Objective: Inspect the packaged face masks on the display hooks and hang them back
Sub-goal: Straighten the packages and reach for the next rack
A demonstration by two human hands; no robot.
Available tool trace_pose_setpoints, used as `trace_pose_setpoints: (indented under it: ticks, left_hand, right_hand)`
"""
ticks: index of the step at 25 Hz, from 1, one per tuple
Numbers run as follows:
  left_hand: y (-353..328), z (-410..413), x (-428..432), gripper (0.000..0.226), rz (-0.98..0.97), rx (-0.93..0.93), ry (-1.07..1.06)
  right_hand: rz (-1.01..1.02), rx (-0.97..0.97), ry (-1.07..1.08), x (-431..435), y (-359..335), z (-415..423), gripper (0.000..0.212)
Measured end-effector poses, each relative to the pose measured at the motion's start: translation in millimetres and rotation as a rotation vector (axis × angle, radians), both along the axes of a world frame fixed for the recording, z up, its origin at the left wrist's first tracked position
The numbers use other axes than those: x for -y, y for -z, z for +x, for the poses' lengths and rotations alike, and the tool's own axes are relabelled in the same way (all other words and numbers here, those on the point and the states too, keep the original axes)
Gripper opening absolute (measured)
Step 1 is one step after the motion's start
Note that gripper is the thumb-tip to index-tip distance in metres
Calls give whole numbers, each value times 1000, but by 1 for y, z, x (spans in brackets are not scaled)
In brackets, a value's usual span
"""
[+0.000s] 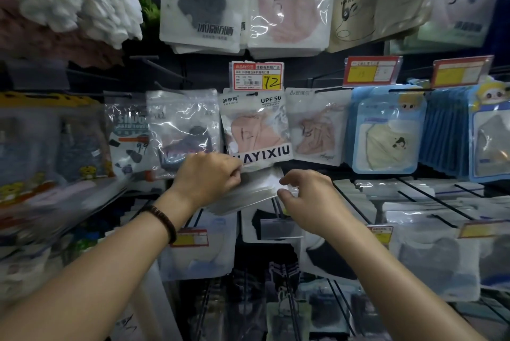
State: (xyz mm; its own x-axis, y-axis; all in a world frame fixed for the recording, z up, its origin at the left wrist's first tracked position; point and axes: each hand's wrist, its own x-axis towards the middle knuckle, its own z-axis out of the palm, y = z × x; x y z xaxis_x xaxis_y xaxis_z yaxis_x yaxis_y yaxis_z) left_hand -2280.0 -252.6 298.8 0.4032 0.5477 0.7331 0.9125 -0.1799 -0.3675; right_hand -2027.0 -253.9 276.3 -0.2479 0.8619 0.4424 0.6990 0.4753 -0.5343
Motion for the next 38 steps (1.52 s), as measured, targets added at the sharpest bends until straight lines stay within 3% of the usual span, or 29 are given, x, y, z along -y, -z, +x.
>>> trace_pose_setpoints:
  ticks: [6,9,11,13,17,20,27,32,35,38]
  left_hand:
    - [21,17,40,18,227,347,18]
    - [23,29,61,11,314,486,122]
    - [26,38,78,15,383,621,187]
    - [30,50,94,26,411,758,245]
    - [32,75,120,22,338,1077,363]
    - [34,86,133,23,310,1171,323]
    - [46,98,140,17,-26,1426,564]
    - [90,114,135,32,-95,1476,408]
    - [109,124,134,23,-141,1581,392]
    - [131,126,129,27,-172,1568,362]
  right_hand:
    - [44,-233,-8,1,11,-3,39]
    - [43,-365,-31,4,14,-7,53]
    - [37,-559,-103,7,13,-8,59]
    - [77,-769,-225,14,10,-6,49]
    - [246,-981,-437,35,-2,4,17]
    - [240,-1056,-477,49,-5,11,16]
    - [34,-1046,-392,71,24,31,16]
    - [-75,-1028,-205,72,69,38,23]
    - [-70,-1129,-136,78,90,37,11]
    - [-77,-1218,-59,78,117,32,24]
